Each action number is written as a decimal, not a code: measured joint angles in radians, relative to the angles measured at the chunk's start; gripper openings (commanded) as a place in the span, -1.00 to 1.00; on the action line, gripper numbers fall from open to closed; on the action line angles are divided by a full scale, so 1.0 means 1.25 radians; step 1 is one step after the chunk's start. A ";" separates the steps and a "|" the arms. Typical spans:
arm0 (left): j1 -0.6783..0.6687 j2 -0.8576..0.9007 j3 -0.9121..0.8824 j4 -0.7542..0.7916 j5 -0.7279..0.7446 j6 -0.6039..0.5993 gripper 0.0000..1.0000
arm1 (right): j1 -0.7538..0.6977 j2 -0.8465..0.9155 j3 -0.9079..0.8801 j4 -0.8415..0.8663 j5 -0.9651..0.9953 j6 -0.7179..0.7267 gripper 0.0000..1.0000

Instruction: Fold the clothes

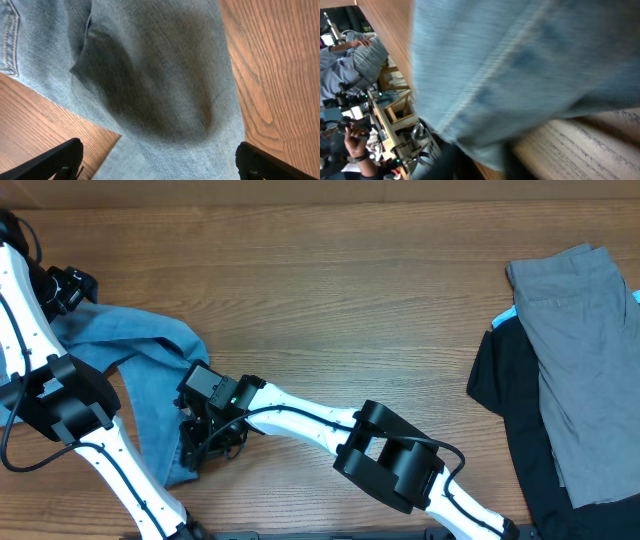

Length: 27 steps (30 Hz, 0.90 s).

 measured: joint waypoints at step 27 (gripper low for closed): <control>-0.049 0.000 0.000 0.000 0.147 0.174 1.00 | -0.461 0.009 0.000 -0.158 0.047 -0.019 -0.92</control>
